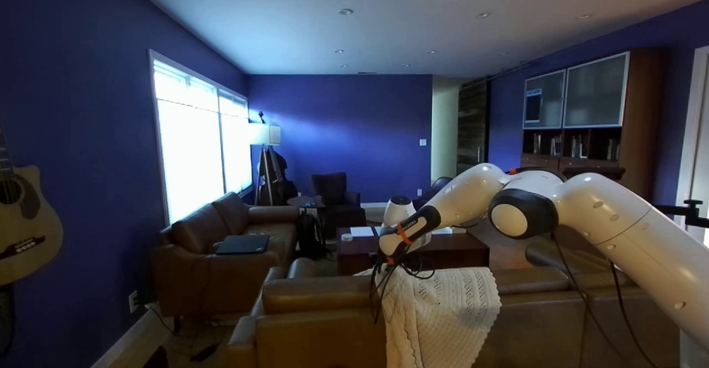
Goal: Pull the white blanket to the right, spread the white blanket a little to the left side of the couch
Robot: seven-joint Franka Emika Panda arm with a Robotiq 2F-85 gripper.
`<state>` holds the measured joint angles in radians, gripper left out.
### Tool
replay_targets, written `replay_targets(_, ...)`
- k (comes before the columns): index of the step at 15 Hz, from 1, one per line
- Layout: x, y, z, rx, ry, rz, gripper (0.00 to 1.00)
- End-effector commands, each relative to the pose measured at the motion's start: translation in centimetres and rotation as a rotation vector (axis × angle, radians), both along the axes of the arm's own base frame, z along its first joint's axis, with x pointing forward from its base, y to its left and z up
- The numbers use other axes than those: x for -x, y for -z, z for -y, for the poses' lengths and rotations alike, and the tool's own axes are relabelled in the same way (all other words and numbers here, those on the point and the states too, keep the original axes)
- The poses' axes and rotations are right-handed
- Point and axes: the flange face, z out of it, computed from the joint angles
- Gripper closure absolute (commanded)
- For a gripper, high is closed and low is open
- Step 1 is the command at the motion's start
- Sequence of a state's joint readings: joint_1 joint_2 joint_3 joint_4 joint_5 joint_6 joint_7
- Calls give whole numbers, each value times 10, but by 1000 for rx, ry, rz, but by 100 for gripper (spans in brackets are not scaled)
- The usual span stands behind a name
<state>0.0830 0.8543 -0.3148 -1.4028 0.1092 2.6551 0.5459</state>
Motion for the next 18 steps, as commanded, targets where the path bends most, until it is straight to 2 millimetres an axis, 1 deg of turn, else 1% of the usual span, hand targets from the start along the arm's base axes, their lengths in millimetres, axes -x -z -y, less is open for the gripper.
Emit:
replay_targets(1, -7, -4, -6, -4, -11, 11, 96)
replay_targets(3, -8, -11, -9, 1, -24, 35, 100)
replay_targets(6, -11, -28, -22, 12, -75, 94, 99)
replay_targets(8, -12, -43, -45, 58, -183, 163, 99)
replay_targets(9, -11, -49, -60, 80, -230, 182, 99)
replay_targets(12, -4, -60, -117, 150, -377, 236, 99)
replay_targets(15, 11, -58, -174, 214, -522, 286, 99)
replay_targets(16, 17, -56, -190, 242, -561, 308, 99)
replay_targets(18, 25, -50, -211, 310, -633, 349, 99)
